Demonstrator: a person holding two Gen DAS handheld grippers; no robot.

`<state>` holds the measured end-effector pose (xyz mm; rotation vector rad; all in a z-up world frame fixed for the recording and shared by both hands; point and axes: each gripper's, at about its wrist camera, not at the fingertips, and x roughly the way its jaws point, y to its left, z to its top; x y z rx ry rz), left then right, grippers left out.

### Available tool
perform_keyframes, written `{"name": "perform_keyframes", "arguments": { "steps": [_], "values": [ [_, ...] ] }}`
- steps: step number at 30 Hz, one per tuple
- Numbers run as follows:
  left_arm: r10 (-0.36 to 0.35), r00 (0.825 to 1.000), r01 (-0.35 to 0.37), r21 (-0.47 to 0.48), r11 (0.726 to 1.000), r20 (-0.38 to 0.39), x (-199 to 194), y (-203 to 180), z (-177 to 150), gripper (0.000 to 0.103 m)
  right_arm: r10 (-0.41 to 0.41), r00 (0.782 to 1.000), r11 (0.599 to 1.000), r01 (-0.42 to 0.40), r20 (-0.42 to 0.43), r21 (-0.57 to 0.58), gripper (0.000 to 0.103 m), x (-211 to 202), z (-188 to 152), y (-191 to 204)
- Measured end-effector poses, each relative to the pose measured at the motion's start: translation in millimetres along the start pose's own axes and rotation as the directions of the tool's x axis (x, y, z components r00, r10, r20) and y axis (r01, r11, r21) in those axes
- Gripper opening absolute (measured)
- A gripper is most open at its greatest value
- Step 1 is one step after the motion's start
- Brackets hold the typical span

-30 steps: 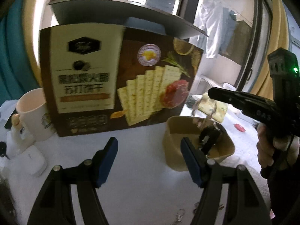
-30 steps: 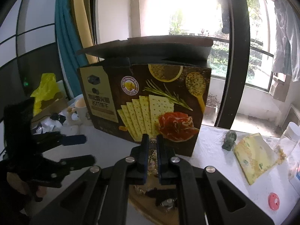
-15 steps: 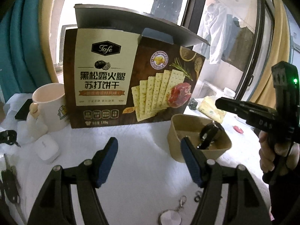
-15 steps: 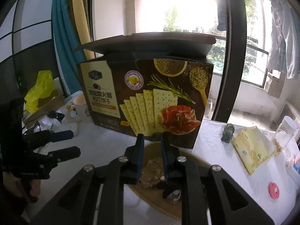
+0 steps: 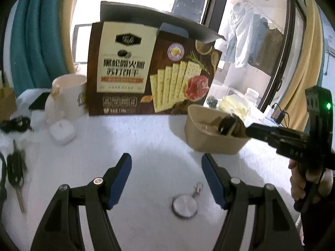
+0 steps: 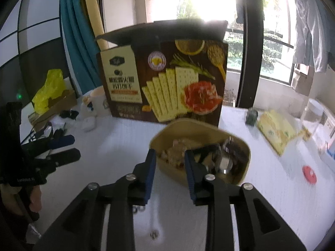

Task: Organize jewelry
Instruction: 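Grasp the small black ring on the table with the right tool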

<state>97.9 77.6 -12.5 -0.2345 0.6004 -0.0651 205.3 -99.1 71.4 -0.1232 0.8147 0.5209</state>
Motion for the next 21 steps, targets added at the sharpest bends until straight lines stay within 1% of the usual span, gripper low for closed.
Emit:
{"name": "perform_keyframes", "arguments": {
  "steps": [5, 9, 11, 16, 18, 20, 21],
  "values": [
    [-0.010, 1.000, 0.010, -0.018, 1.000, -0.023, -2, -2, -24, 0.069, 0.000, 0.997, 1.000, 0.001, -0.071, 0.013, 0.028, 3, -39, 3],
    [-0.016, 0.999, 0.014, -0.030, 0.999, -0.051, 1, -3, -33, 0.069, -0.002, 0.990, 1.000, 0.005, -0.140, 0.021, 0.028, 10, -64, 7],
    [-0.021, 0.999, 0.020, -0.029, 0.999, -0.038, -3, -4, -34, 0.069, 0.002, 0.984, 1.000, 0.002, -0.178, 0.023, 0.028, 13, -75, 10],
    [-0.017, 0.999, 0.016, -0.027, 1.000, -0.049, -2, -5, -34, 0.069, 0.018, 0.973, 1.000, -0.014, -0.231, 0.017, 0.028, 19, -90, 16],
    [-0.016, 0.999, 0.014, -0.030, 0.999, -0.050, -2, -5, -33, 0.069, 0.009, 0.970, 1.000, -0.009, -0.241, 0.004, 0.028, 21, -93, 20],
    [-0.014, 0.998, 0.012, -0.029, 1.000, -0.054, -1, -5, -33, 0.069, 0.002, 0.970, 1.000, -0.005, -0.244, -0.010, 0.024, 20, -94, 22],
    [-0.012, 0.998, 0.010, -0.029, 1.000, -0.060, 0, -5, -33, 0.069, -0.005, 0.970, 1.000, 0.000, -0.244, -0.021, 0.014, 20, -94, 24]
  ]
}}
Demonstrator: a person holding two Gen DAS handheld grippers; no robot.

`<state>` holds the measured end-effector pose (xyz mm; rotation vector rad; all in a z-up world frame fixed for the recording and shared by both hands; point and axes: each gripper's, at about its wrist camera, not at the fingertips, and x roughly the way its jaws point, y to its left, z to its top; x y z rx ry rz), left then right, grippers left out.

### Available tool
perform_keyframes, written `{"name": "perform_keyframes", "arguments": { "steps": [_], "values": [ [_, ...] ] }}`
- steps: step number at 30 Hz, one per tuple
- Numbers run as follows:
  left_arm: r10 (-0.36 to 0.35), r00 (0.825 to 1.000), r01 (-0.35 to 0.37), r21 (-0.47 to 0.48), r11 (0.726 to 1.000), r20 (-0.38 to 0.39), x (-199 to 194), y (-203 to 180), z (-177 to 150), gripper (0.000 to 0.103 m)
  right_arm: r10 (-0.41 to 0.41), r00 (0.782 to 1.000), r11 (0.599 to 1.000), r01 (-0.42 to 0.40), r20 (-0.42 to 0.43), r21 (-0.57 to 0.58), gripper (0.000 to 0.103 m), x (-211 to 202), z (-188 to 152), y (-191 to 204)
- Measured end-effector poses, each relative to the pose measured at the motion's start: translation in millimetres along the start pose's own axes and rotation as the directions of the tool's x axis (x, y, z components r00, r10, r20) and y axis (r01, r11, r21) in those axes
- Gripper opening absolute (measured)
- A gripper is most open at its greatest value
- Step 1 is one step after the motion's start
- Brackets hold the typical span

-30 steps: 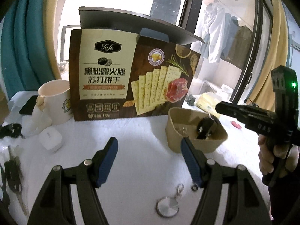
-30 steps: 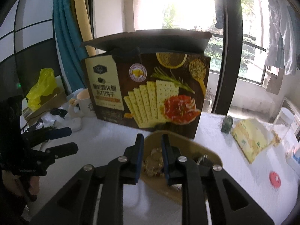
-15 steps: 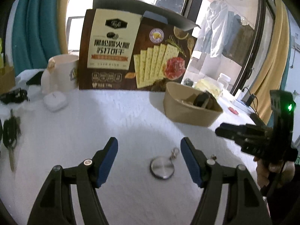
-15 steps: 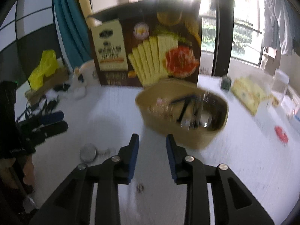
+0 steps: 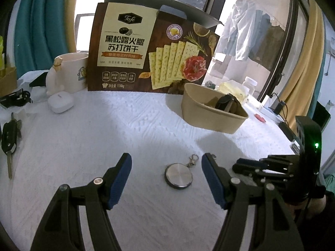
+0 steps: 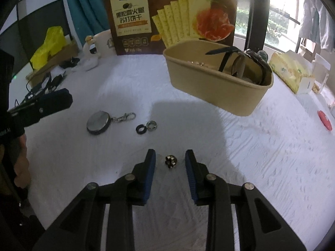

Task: Organize jewelry
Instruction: 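Grasp the small black ring on the table with the right tool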

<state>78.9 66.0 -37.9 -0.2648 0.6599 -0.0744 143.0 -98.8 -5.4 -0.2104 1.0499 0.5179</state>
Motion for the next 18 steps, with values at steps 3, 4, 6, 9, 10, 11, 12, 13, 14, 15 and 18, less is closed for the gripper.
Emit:
{"name": "perform_keyframes", "arguments": {
  "steps": [3, 4, 6, 9, 10, 11, 12, 13, 14, 15, 18],
  "values": [
    [0.003, 1.000, -0.003, 0.003, 1.000, -0.016, 3, -1, 0, 0.069, 0.000, 1.000, 1.000, 0.000, 0.002, -0.009, 0.010, 0, 0, 0],
    [0.003, 1.000, -0.003, 0.005, 1.000, -0.021, 4, -1, 0, 0.069, 0.004, 1.000, 1.000, -0.004, 0.004, -0.008, 0.010, -1, 0, 0],
    [0.004, 0.999, -0.004, 0.010, 1.000, -0.032, 6, -3, -1, 0.069, 0.017, 1.000, 1.000, -0.017, 0.012, -0.010, 0.010, -3, 0, -1],
    [0.006, 0.998, -0.005, 0.018, 1.000, -0.057, 12, -7, -1, 0.069, 0.023, 0.999, 1.000, -0.023, 0.023, -0.011, 0.010, -6, 0, -2],
    [0.007, 0.997, -0.005, 0.019, 1.000, -0.072, 15, -8, -1, 0.069, 0.027, 0.999, 1.000, -0.027, 0.027, -0.011, 0.010, -7, 1, -3],
    [0.004, 0.996, -0.003, 0.019, 1.000, -0.084, 19, -9, 0, 0.069, 0.030, 0.999, 1.000, -0.029, 0.032, -0.011, 0.010, -8, 1, -5],
    [0.000, 0.995, 0.002, 0.018, 1.000, -0.103, 23, -10, 0, 0.069, 0.031, 0.999, 1.000, -0.030, 0.035, -0.009, 0.010, -9, 2, -5],
    [-0.002, 0.993, 0.005, 0.022, 1.000, -0.120, 29, -13, 0, 0.069, 0.033, 0.999, 0.999, -0.032, 0.040, -0.004, 0.010, -10, 3, -8],
    [0.001, 0.992, 0.002, 0.029, 1.000, -0.127, 31, -15, 1, 0.069, 0.035, 0.998, 0.999, -0.036, 0.046, 0.004, 0.010, -11, 4, -11],
    [0.013, 0.990, -0.007, 0.049, 0.999, -0.139, 34, -19, 1, 0.069, 0.037, 0.998, 0.999, -0.038, 0.050, 0.010, 0.010, -13, 5, -13],
    [0.117, 0.967, -0.086, 0.142, 0.986, -0.225, 56, -28, -1, 0.069, 0.042, 0.997, 0.998, -0.044, 0.071, 0.035, 0.010, -18, 7, -22]
  ]
}}
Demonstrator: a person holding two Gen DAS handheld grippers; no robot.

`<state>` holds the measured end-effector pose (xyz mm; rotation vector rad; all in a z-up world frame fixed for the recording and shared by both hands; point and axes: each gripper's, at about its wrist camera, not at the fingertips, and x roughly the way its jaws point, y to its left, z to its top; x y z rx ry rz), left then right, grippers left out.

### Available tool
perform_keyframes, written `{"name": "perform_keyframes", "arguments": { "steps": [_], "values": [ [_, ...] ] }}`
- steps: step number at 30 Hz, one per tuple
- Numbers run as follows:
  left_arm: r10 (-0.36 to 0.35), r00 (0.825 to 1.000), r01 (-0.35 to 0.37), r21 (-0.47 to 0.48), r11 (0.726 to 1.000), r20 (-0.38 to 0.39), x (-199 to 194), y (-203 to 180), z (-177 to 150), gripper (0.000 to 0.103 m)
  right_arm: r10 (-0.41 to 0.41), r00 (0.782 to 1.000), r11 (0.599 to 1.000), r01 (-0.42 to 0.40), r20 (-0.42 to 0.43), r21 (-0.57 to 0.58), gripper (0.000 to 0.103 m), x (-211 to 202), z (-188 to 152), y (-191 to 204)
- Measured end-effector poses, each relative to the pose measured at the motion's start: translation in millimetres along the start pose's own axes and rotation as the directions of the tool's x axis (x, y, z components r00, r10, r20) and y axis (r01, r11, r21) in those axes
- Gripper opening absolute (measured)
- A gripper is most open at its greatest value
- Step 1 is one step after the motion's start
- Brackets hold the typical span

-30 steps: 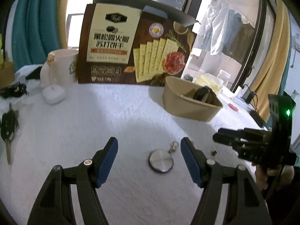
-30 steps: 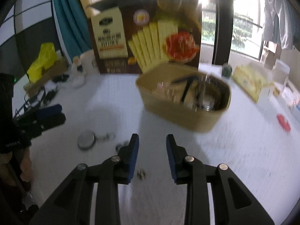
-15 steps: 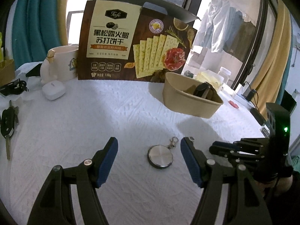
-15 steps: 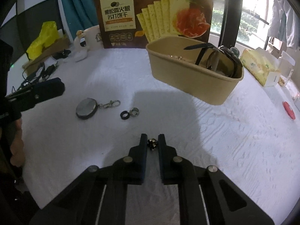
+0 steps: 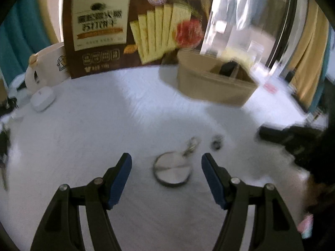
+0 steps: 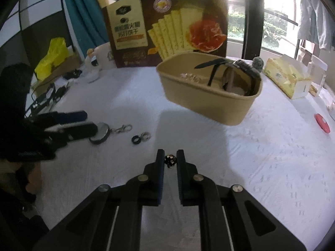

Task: Organize jewelry
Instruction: 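Grasp the small black ring on the table with the right tool, then drop the ring into the bowl with the right tool while the left tool places the pocket watch there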

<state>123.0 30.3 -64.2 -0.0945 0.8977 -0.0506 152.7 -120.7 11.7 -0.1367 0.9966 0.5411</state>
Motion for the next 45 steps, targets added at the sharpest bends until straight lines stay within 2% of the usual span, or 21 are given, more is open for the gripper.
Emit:
{"name": "perform_keyframes", "arguments": {
  "steps": [4, 6, 7, 13, 19, 29, 37, 45],
  "values": [
    [0.040, 0.999, -0.039, 0.075, 0.996, -0.007, 3, -9, -2, 0.068, -0.003, 0.999, 1.000, 0.002, 0.034, 0.026, 0.010, -10, 2, -10],
    [0.053, 0.999, -0.052, 0.100, 0.994, -0.005, 3, -13, -3, 0.057, -0.004, 0.999, 0.999, 0.003, 0.044, 0.038, 0.010, -13, 3, -15],
    [0.047, 0.999, -0.047, 0.105, 0.993, 0.001, 2, -13, -3, 0.039, -0.005, 0.999, 0.999, 0.003, 0.047, 0.043, 0.010, -15, 3, -17],
    [0.044, 0.999, -0.045, 0.115, 0.992, 0.011, -2, -14, -5, 0.039, -0.002, 0.997, 0.998, -0.002, 0.074, 0.056, 0.010, -21, 3, -24],
    [0.021, 0.997, -0.029, 0.105, 0.994, 0.073, -19, -19, 0, 0.039, -0.006, 0.996, 0.999, 0.001, 0.094, 0.053, 0.010, -29, 7, -26],
    [-0.013, 0.981, -0.010, 0.118, 0.993, 0.194, -51, -27, 32, 0.039, -0.018, 0.991, 0.998, 0.010, 0.136, 0.062, 0.010, -42, 19, -37],
    [-0.035, 0.972, 0.004, 0.133, 0.991, 0.234, -56, -33, 59, 0.039, -0.037, 0.985, 0.998, 0.027, 0.166, 0.065, 0.010, -47, 43, -51],
    [-0.045, 0.967, 0.009, 0.144, 0.990, 0.252, -50, -34, 83, 0.039, -0.042, 0.983, 0.996, 0.027, 0.177, 0.085, 0.010, -34, 66, -67]
  ]
}}
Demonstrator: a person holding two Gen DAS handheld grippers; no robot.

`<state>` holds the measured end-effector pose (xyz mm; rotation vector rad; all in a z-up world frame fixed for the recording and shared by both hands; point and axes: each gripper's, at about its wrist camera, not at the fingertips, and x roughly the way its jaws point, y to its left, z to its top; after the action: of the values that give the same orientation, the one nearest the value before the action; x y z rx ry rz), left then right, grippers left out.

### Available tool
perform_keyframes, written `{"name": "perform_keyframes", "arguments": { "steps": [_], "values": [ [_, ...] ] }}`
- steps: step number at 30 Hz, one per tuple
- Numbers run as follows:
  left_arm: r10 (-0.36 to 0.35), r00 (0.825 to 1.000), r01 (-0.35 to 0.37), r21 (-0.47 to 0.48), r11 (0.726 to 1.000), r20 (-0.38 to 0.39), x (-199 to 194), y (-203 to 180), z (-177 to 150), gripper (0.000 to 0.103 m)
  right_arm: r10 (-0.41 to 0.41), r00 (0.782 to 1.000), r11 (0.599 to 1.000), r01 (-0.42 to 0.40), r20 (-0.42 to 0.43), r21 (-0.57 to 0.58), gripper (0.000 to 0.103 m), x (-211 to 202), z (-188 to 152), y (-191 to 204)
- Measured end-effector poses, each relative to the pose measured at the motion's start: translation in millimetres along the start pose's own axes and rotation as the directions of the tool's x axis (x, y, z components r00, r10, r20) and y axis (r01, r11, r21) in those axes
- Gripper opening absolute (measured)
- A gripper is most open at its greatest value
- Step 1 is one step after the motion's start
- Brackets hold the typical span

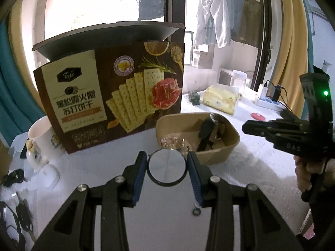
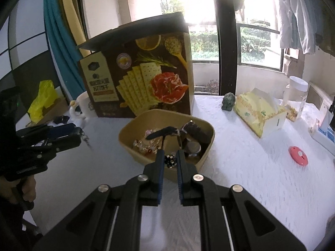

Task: Organize jewelry
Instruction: 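Drop the ring into the bowl with the right tool while the left tool places the pocket watch there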

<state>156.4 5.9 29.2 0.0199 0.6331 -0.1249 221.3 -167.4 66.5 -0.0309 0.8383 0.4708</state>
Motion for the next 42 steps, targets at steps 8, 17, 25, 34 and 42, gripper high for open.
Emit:
{"name": "perform_keyframes", "arguments": {
  "steps": [8, 17, 25, 34, 42],
  "values": [
    [-0.008, 1.000, 0.008, 0.014, 1.000, -0.004, 26, 1, 20, 0.039, 0.007, 1.000, 1.000, -0.007, -0.009, 0.013, 0.011, 21, 13, -12],
    [-0.016, 1.000, 0.017, 0.045, 0.999, -0.022, 66, -6, 38, 0.039, 0.022, 1.000, 0.998, -0.021, -0.013, 0.053, 0.035, 33, 15, -32],
    [-0.035, 0.998, 0.037, 0.047, 0.998, -0.048, 101, -17, 51, 0.039, 0.008, 1.000, 0.998, -0.009, 0.009, 0.059, 0.038, 27, 10, -47],
    [-0.051, 0.997, 0.051, 0.007, 0.999, -0.066, 118, -18, 59, 0.051, -0.007, 1.000, 0.994, 0.006, 0.013, 0.107, 0.039, 23, 6, -68],
    [-0.042, 0.999, 0.041, -0.022, 0.999, -0.018, 103, -11, 63, 0.059, 0.001, 1.000, 0.995, -0.003, 0.015, 0.096, 0.039, 22, 6, -64]
  ]
}}
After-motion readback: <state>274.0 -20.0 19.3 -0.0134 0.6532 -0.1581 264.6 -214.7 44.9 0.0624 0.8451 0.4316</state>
